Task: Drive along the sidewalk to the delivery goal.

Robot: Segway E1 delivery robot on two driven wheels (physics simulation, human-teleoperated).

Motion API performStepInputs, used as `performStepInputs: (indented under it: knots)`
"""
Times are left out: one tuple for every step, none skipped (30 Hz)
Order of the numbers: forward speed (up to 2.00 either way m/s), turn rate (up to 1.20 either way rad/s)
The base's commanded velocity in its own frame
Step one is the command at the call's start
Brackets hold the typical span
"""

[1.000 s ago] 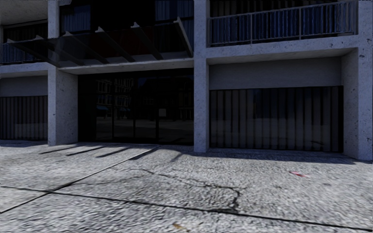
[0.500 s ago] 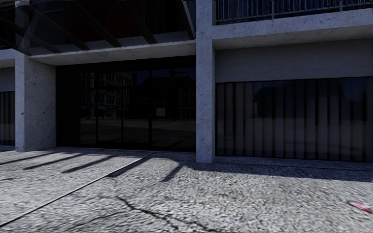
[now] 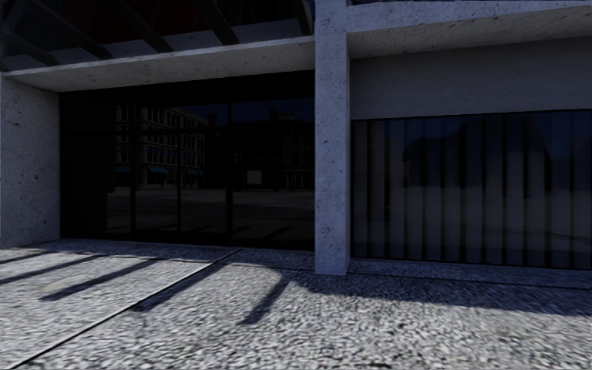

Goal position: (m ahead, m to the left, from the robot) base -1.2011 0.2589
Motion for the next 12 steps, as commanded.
performStepInputs:
  knots:
    - [0.0,0.0]
    - [0.0,0.0]
    - [0.0,0.0]
    - [0.0,0.0]
    - [0.0,0.0]
    - [0.0,0.0]
    - [0.0,0.0]
    - [0.0,0.0]
    - [0.0,0.0]
    - [0.0,0.0]
    - [0.0,0.0]
    - [0.0,0.0]
